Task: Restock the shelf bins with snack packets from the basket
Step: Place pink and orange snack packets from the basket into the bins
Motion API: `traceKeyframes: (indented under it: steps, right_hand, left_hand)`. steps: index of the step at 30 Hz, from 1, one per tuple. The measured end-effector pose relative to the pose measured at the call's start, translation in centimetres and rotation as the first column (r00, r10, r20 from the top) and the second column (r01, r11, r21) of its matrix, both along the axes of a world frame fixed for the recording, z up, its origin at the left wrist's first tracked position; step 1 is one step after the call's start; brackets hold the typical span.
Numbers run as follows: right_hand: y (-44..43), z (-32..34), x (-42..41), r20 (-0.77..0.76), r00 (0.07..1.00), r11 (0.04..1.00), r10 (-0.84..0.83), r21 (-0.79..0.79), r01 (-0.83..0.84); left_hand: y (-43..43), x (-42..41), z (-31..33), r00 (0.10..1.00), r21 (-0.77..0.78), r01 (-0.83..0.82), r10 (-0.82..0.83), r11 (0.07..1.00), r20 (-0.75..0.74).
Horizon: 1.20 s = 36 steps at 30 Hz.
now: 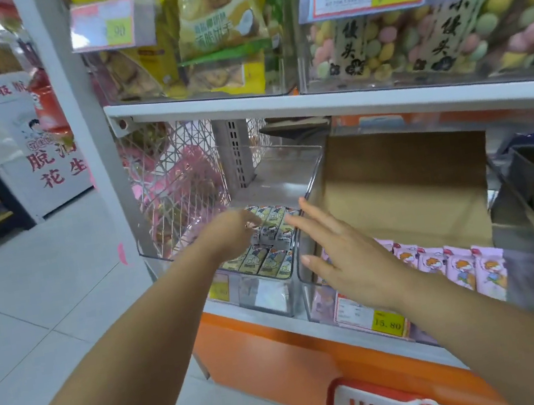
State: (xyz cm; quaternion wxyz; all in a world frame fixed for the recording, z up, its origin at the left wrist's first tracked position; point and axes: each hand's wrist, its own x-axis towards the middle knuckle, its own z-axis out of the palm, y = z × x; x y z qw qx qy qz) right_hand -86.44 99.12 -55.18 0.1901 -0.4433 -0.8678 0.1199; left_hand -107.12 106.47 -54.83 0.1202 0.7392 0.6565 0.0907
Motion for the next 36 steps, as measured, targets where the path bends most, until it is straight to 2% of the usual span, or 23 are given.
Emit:
traceKeyframes:
  steps: [2, 5, 6, 8, 10, 13, 15, 18, 22, 25, 30, 36]
  right_hand:
    - [-1.6, -0.3, -0.2, -0.011, 1.000, 1.000, -0.013, 0.026, 0.014]
    - [-5.7, -2.1, 0.1, -0.127, 0.991, 0.986, 0.027, 0.167, -0.006]
    - [-7.2, -3.1, 0.6, -0.159, 0.986, 0.977, 0.050, 0.214, -0.016]
    - [-9.8, -5.5, 2.0, -0.170, 0.981, 0.968, 0.098, 0.245, -0.055]
    - [-11.9, -8.0, 3.8, -0.141, 0.986, 0.982, 0.089, 0.176, -0.063]
    - [-13.7, -12.1, 6.9, -0.021, 0.999, 0.996, -0.046, -0.072, 0.045]
    - [-14.2, -14.8, 9.0, 0.122, 0.984, 0.948, -0.133, -0.274, 0.162]
    - [-14.5, -18.6, 12.0, 0.342, 0.922, 0.821, -0.181, -0.464, 0.334]
    - [-14.7, -23.0, 15.1, 0.538, 0.830, 0.654, -0.144, -0.578, 0.488]
    - [-14.8, -25.9, 16.0, 0.592, 0.804, 0.552, -0.049, -0.655, 0.516]
    - [-15.1, -29.0, 13.9, 0.597, 0.790, 0.570, 0.139, -0.700, 0.429]
    - [-15.0, -29.6, 12.8, 0.630, 0.761, 0.624, 0.155, -0.660, 0.419]
  left_hand:
    - [-3.1, 0.5, -0.4, 0.983, 0.224, -0.047, 0.005, 0.973, 0.185]
    - [-10.1, 1.6, -1.8, 0.866, 0.518, -0.067, -0.208, 0.853, 0.455]
    - [-12.4, 1.9, -2.9, 0.818, 0.572, -0.056, -0.291, 0.818, 0.496]
    - [-16.0, 2.5, -6.3, 0.780, 0.610, -0.021, -0.369, 0.792, 0.506]
    - [-18.3, 3.2, -10.4, 0.779, 0.549, 0.023, -0.359, 0.836, 0.514]
    - [-20.5, 4.7, -16.5, 0.807, 0.328, 0.048, -0.230, 0.944, 0.544]
    - [-21.2, 5.7, -19.7, 0.843, 0.150, 0.054, -0.126, 0.987, 0.524]
    - [-22.0, 7.3, -22.5, 0.883, -0.018, 0.078, -0.061, 0.997, 0.465]
    - [-22.1, 7.9, -23.7, 0.879, -0.018, 0.026, -0.014, 1.000, 0.476]
    - [-22.0, 7.9, -24.0, 0.872, 0.013, 0.022, -0.025, 1.000, 0.489]
    - [-22.1, 8.0, -24.0, 0.892, 0.053, 0.020, -0.042, 0.998, 0.451]
    - [-21.9, 8.0, -24.2, 0.909, 0.044, 0.024, -0.040, 0.999, 0.415]
